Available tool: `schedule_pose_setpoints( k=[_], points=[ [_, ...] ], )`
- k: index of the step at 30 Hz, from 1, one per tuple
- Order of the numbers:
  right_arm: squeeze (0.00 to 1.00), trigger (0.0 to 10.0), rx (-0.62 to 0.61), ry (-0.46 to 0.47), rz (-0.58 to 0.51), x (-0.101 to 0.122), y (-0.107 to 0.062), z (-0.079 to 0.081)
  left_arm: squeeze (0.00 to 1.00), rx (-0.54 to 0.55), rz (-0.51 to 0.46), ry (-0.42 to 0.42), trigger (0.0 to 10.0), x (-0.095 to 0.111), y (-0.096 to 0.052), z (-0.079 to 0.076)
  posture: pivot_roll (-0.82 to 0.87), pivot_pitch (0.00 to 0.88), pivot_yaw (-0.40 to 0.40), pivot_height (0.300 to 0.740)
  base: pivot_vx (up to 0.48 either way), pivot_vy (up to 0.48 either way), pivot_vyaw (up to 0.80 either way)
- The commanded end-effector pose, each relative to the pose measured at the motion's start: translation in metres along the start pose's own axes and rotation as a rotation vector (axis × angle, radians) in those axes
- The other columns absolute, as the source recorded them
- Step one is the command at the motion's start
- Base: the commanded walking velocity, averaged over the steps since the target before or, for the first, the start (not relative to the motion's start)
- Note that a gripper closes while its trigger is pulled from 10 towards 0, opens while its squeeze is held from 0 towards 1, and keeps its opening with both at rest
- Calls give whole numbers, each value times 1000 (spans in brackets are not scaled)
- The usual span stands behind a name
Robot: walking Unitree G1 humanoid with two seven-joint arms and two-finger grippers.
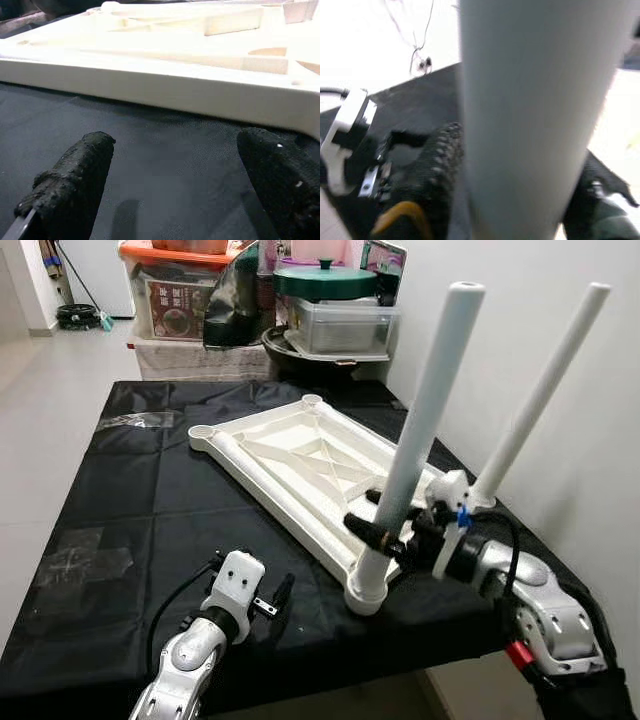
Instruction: Building children table
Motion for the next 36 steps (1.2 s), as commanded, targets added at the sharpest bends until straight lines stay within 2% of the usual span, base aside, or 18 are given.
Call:
schedule_pose_setpoints(
  k=[1,2,3,5,6,8,14,15,17,19,20,23,24,27,29,30,32,36],
  points=[
    [0,0,-188,41,18,-15,7,-25,0,-8,-3,2,10000,-1,0,-2,93,0,-131,740,0,0,0],
    [0,0,-188,41,18,-15,7,-25,0,-8,-3,2,10000,-1,0,-2,93,0,-131,740,0,0,0],
    [0,0,-290,60,13,-18,8,-38,0,-8,-3,3,10000,-1,0,-2,93,0,-131,740,0,0,0],
    [0,0,-684,153,-51,-22,-7,-76,0,-13,-5,4,10000,0,1,-4,95,0,-137,740,0,0,0],
    [0,0,-684,153,-51,-22,-7,-76,0,-13,-5,4,10000,0,1,-4,95,0,-137,740,0,0,0],
    [0,0,-960,226,-104,-31,-32,-90,0,-15,-7,6,10000,0,0,-6,98,0,-142,740,0,0,0],
    [0,0,-1098,234,-115,-43,-52,-78,0,-12,-2,5,10000,-2,-2,-6,97,0,-143,740,0,0,0],
    [0,10000,-1073,236,-83,-49,-47,-70,0,-12,0,4,10000,-3,-3,-7,92,0,-140,740,0,0,0],
    [0,10000,-943,230,-120,-43,-30,-55,0,-16,3,-1,10000,-4,-3,-10,85,0,-138,740,0,0,0],
    [0,10000,-909,233,-158,-37,-26,-52,0,-18,3,-3,10000,-4,-3,-11,85,0,-137,740,0,0,0],
    [1000,10000,-879,206,-174,-30,-23,-53,0,-19,5,-6,10000,-5,-3,-12,85,0,-136,740,0,0,0],
    [969,10000,-846,126,-172,-12,-18,-68,0,-28,7,-11,10000,-6,-5,-17,88,0,-140,740,0,0,0],
    [0,10000,-745,162,-192,-4,-11,-66,0,-28,8,-13,10000,-7,-5,-17,88,0,-140,740,0,0,0],
    [0,10000,-681,191,-209,2,-6,-62,0,-27,9,-13,10000,-7,-5,-17,88,0,-140,740,0,0,0],
    [0,10000,-457,137,-186,13,-1,-46,0,-23,8,-15,10000,-7,-5,-17,98,0,-146,740,0,0,0],
    [0,10000,-457,137,-186,13,-1,-46,0,-23,8,-15,10000,-7,-5,-17,98,0,-146,740,0,0,0],
    [0,10000,-247,54,-79,5,3,-22,0,-20,6,-14,10000,-6,-4,-16,100,0,-152,740,0,0,0],
    [0,10000,-104,23,20,-10,2,-5,0,-18,4,-14,10000,-6,-4,-16,103,0,-155,740,0,0,0]
  ],
)
Point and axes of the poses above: a point about 5 cm out from each wrist's last joint towards the gripper, its own y axis pointing out of the wrist towards the gripper, its own x axis along the axis of the wrist's last joint, z = x × y, the point moved 5 cm from there along y, pointing out of the wrist towards the gripper, and after that the axes turned 12 degrees about y, right-handed, at the moved point
